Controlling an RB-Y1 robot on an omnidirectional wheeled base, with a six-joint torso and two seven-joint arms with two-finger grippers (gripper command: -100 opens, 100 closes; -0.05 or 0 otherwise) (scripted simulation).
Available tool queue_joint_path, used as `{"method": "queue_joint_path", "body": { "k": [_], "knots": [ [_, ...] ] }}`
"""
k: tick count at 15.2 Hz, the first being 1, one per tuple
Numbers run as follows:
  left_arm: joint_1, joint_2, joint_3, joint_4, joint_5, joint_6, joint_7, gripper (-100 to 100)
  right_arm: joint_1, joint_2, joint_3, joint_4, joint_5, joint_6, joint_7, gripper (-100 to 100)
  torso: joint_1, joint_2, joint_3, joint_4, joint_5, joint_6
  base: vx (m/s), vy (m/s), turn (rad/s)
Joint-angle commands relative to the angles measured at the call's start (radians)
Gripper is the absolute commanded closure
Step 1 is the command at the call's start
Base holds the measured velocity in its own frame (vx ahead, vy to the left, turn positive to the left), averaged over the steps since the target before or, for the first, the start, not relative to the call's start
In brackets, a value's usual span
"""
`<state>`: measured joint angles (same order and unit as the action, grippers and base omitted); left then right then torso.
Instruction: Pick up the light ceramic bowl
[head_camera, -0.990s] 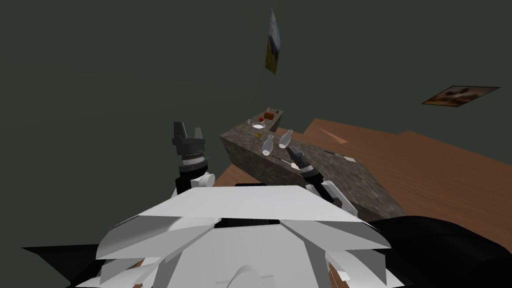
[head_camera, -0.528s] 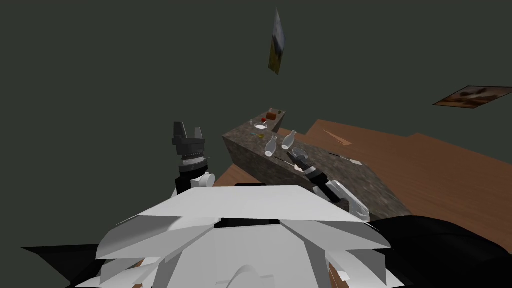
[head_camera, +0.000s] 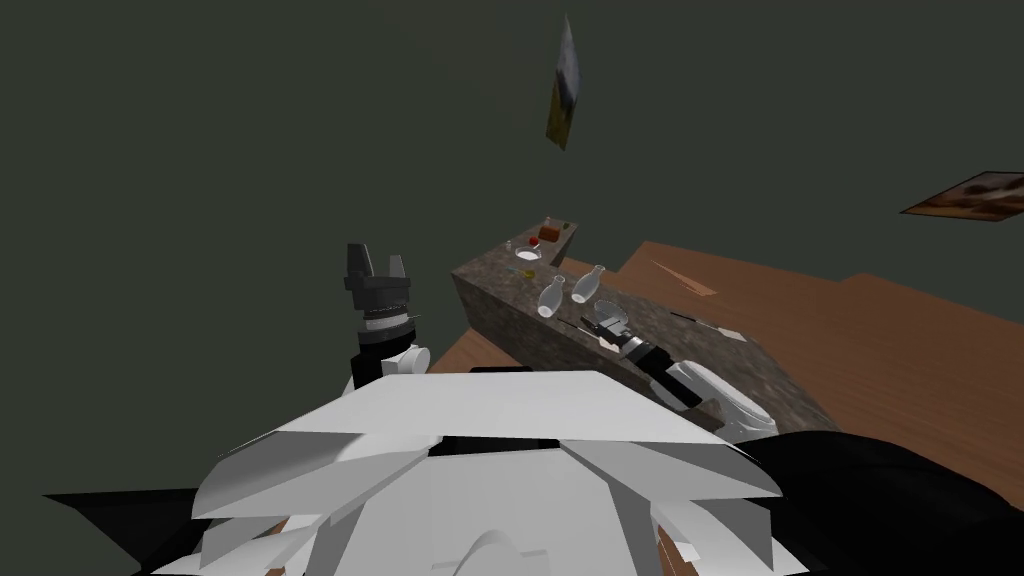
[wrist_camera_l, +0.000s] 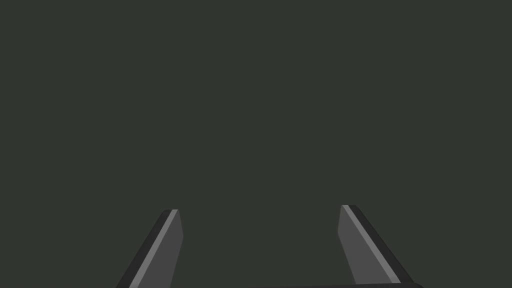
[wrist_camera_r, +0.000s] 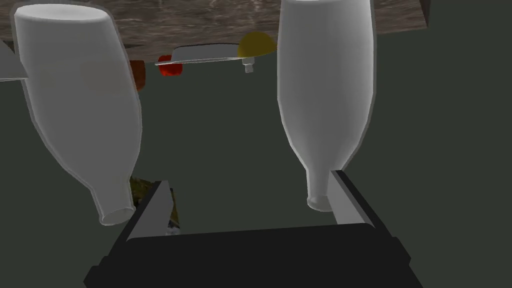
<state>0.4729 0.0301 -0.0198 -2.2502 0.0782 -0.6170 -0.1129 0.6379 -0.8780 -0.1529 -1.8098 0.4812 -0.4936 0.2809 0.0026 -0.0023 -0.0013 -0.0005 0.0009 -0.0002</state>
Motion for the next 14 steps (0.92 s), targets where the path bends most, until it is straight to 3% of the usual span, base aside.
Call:
{"method": "queue_joint_path", "body": {
  "k": [1,4,6,7,8,9,14],
  "knots": [
    [0.000,0.000,0.000,0.000,0.000,0.000,0.000,0,0.007,-0.033,-0.001,0.032,0.021,-0.001,0.020,-100,0.000,0.000,0.000,0.000,0.000,0.000,0.033,0.040,0.065],
    [0.000,0.000,0.000,0.000,0.000,0.000,0.000,0,0.024,-0.102,-0.005,0.111,0.073,0.002,0.059,-100,0.001,0.000,0.000,0.000,0.000,0.000,0.039,0.052,0.075],
    [0.000,0.000,0.000,0.000,0.000,0.000,0.000,0,0.024,-0.122,-0.005,0.112,0.073,0.002,0.059,-100,0.001,-0.001,0.000,0.000,0.000,0.000,0.033,0.044,0.042],
    [0.000,0.000,0.000,0.000,0.000,0.000,0.000,0,0.033,-0.160,-0.006,0.152,0.099,0.004,0.078,-100,0.001,0.000,0.000,0.000,0.000,0.000,0.032,0.033,0.065],
    [0.000,0.000,0.000,0.000,0.000,0.000,0.000,0,0.033,-0.165,-0.006,0.152,0.099,0.004,0.078,-100,0.000,0.000,0.000,0.000,0.000,0.000,0.031,0.035,0.063],
    [0.000,0.000,0.000,0.000,0.000,0.000,0.000,0,0.043,-0.198,-0.007,0.187,0.125,0.005,0.097,-100,0.000,0.000,0.000,0.000,0.000,0.000,0.038,0.045,0.081],
    [0.000,0.000,0.000,0.000,0.000,0.000,0.000,0,0.062,-0.283,-0.005,0.268,0.176,0.006,0.134,-100,0.001,-0.001,-0.001,0.000,0.000,0.000,0.044,0.048,0.070]
  ]
}}
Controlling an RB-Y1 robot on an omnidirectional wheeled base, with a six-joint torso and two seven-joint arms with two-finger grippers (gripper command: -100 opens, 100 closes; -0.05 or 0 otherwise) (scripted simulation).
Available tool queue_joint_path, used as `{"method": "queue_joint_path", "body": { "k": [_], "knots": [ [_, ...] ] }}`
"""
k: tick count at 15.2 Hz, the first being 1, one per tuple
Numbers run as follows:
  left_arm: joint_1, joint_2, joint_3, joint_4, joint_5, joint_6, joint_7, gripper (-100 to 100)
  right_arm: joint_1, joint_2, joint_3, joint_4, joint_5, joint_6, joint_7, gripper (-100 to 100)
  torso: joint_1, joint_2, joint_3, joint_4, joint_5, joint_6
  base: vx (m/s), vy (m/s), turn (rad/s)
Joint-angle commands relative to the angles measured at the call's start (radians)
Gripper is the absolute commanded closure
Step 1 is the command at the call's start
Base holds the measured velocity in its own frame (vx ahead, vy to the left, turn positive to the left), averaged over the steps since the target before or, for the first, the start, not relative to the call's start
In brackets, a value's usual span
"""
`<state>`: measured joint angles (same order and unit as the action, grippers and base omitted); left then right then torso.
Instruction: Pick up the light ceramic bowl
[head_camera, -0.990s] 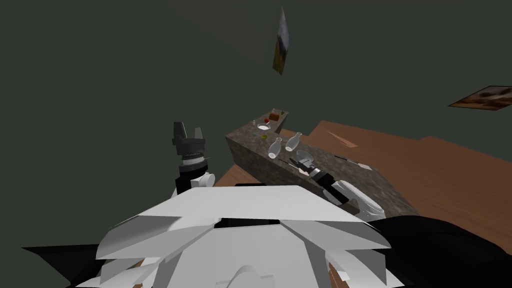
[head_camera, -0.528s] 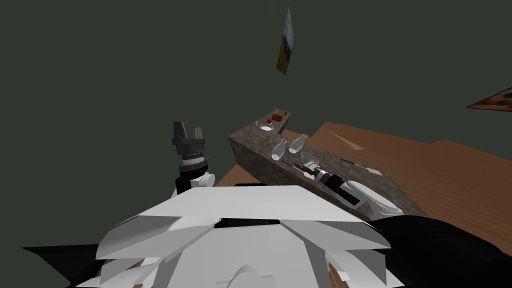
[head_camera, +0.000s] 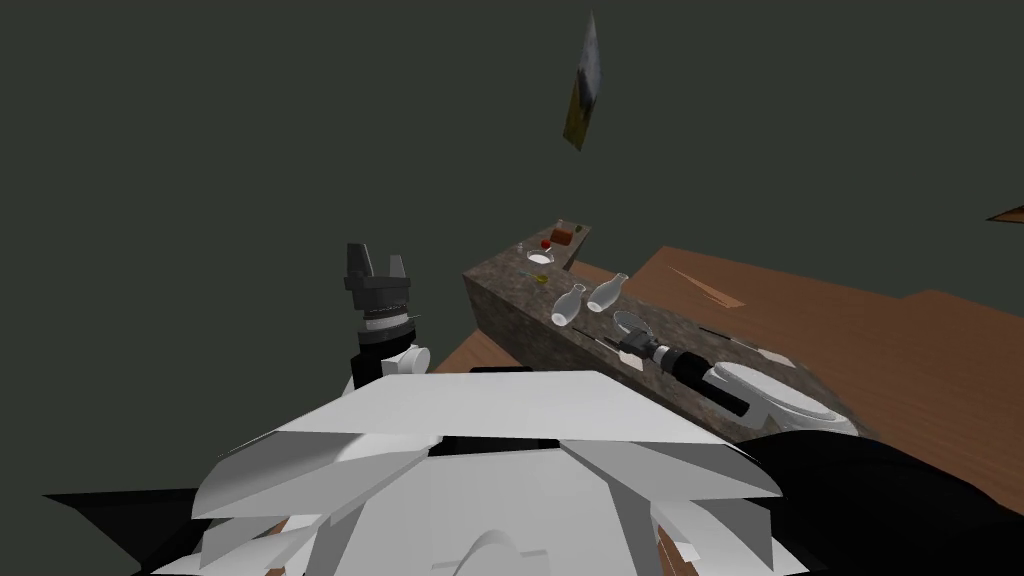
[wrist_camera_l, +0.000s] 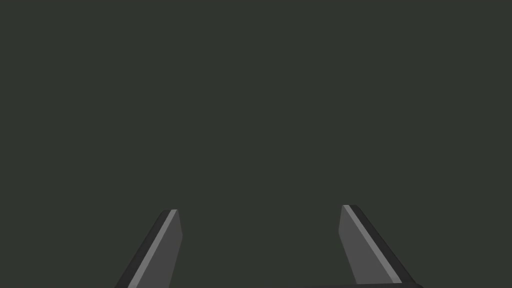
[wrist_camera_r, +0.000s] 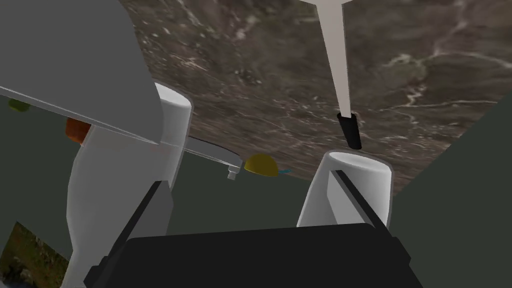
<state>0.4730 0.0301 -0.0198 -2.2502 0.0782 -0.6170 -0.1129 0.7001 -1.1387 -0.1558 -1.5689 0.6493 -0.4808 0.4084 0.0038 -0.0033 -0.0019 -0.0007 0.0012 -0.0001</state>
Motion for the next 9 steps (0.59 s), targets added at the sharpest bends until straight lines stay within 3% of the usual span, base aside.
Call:
{"method": "queue_joint_path", "body": {
  "k": [1,9],
  "knots": [
    [0.000,0.000,0.000,0.000,0.000,0.000,0.000,0,0.011,-0.050,0.000,0.050,0.032,-0.007,0.024,-100,0.000,0.000,0.000,0.000,0.000,0.000,0.052,0.045,0.060],
    [0.000,0.000,0.000,0.000,0.000,0.000,0.000,0,0.054,-0.179,0.020,0.196,0.124,-0.009,0.089,-100,0.001,0.000,0.000,0.000,0.000,0.000,0.043,0.054,0.073]
  ]
}}
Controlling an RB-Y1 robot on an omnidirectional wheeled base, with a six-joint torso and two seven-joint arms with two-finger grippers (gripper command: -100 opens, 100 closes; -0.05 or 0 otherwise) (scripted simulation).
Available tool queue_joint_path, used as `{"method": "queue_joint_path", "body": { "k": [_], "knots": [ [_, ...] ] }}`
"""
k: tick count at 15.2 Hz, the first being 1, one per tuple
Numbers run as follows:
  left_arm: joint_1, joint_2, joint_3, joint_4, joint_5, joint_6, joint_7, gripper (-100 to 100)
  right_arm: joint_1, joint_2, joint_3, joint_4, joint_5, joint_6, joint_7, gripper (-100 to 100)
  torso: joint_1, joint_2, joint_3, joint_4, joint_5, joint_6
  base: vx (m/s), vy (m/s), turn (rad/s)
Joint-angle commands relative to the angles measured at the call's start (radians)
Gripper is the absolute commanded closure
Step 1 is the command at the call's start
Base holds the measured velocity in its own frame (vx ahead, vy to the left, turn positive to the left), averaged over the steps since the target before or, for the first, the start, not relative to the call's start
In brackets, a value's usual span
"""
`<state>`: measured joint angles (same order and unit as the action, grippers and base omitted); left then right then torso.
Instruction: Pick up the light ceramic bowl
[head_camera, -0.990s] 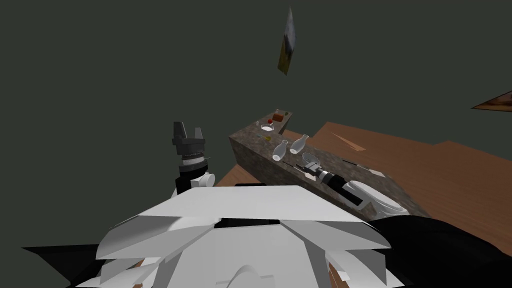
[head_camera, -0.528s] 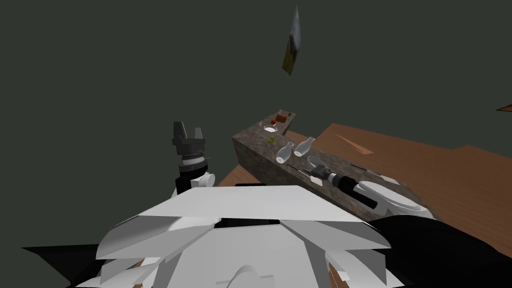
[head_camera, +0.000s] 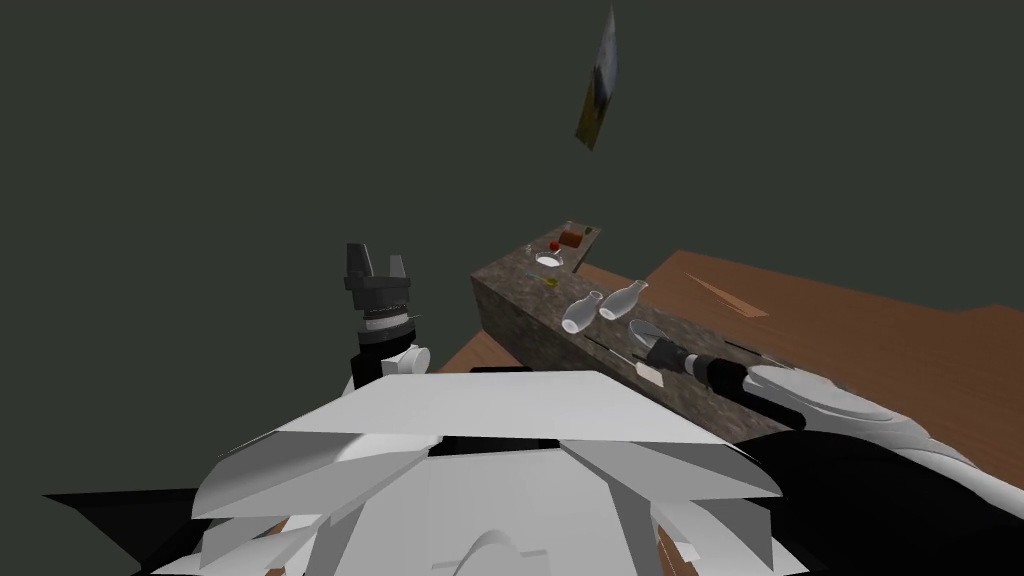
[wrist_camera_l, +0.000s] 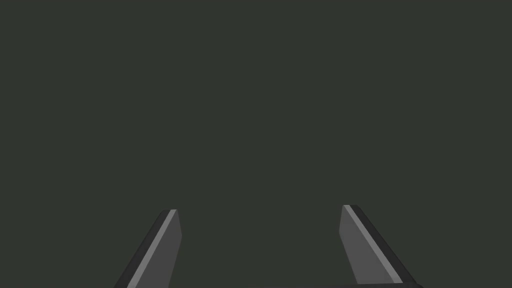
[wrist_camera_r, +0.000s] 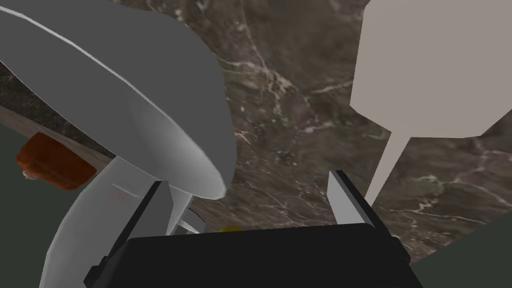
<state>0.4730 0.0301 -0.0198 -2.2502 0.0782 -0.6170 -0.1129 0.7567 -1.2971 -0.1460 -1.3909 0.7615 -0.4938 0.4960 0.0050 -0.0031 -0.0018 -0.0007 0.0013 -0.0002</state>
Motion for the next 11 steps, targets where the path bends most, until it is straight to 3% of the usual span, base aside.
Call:
{"method": "queue_joint_path", "body": {
  "k": [1,10,11],
  "knots": [
    [0.000,0.000,0.000,0.000,0.000,0.000,0.000,0,0.009,-0.046,0.016,0.047,0.032,0.003,0.015,-100,0.000,0.000,0.000,0.000,0.000,0.000,0.046,0.063,0.056],
    [0.000,0.000,0.000,0.000,0.000,0.000,0.000,0,0.075,-0.160,0.065,0.197,0.139,-0.007,0.088,-100,0.000,0.000,0.000,0.000,0.000,0.000,0.045,0.060,0.071],
    [0.000,0.000,0.000,0.000,0.000,0.000,0.000,0,0.053,-0.143,0.067,0.194,0.130,-0.011,0.086,-100,0.000,0.001,0.000,0.000,0.000,0.000,0.020,0.031,0.009]
  ]
}}
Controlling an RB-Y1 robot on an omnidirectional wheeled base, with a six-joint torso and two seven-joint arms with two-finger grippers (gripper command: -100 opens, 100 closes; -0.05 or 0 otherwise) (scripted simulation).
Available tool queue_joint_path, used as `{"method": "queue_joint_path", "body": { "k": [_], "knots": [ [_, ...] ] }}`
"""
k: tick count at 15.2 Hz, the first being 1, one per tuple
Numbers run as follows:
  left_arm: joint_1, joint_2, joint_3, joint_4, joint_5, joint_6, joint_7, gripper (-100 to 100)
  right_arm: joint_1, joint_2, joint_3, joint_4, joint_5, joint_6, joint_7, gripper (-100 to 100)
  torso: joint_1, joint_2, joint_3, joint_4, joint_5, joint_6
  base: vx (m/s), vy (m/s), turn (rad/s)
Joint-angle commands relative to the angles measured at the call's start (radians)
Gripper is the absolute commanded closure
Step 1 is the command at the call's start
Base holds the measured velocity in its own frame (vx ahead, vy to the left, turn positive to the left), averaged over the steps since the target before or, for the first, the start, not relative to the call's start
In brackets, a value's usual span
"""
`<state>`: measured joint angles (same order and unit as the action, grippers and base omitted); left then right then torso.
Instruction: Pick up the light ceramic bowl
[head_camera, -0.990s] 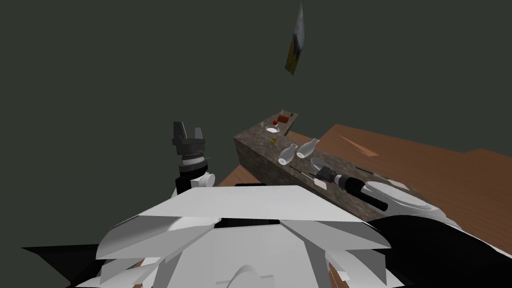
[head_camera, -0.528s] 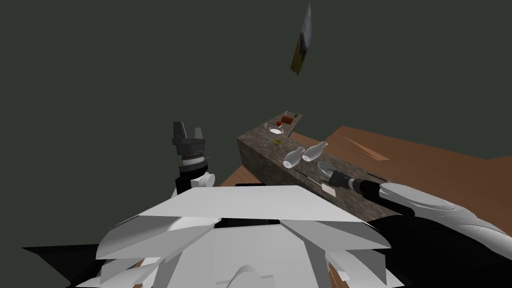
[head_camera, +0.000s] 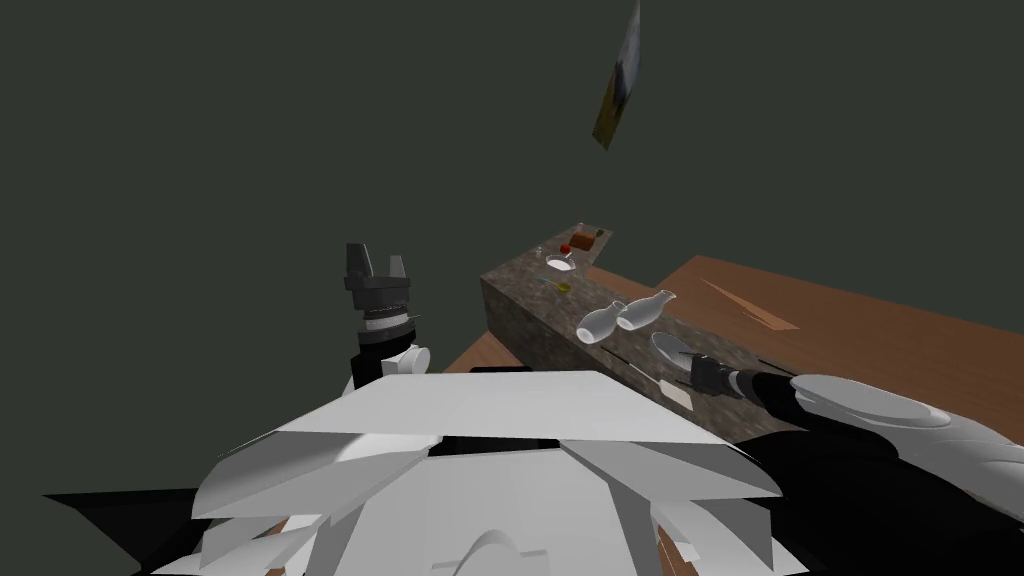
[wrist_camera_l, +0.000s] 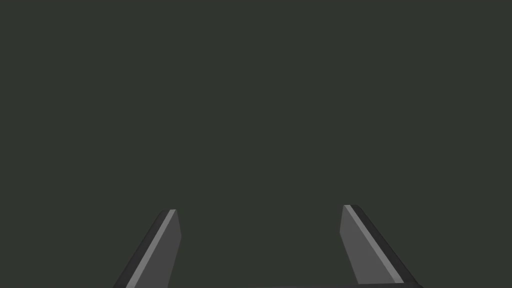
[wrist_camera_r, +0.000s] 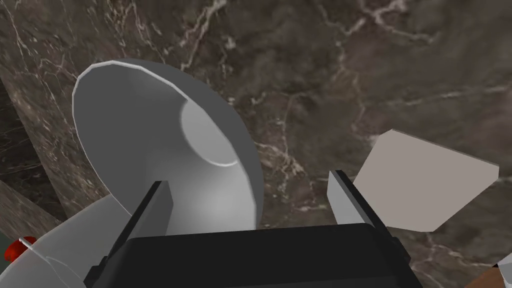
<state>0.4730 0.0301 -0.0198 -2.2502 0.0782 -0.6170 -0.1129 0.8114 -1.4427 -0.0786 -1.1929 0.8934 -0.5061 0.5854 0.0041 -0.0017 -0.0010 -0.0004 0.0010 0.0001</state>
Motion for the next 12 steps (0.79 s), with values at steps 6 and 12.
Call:
{"method": "queue_joint_path", "body": {
  "k": [6,12],
  "knots": [
    [0.000,0.000,0.000,0.000,0.000,0.000,0.000,0,-0.008,0.042,0.022,0.001,0.008,0.027,0.013,100,-0.005,0.001,0.001,0.000,-0.002,0.000,0.020,-0.028,0.067],
    [0.000,0.000,0.000,0.000,0.000,0.000,0.000,0,-0.003,0.020,0.006,0.003,0.002,0.012,0.010,100,-0.001,0.004,0.002,0.000,0.000,0.001,-0.013,0.016,-0.061]
  ]
}}
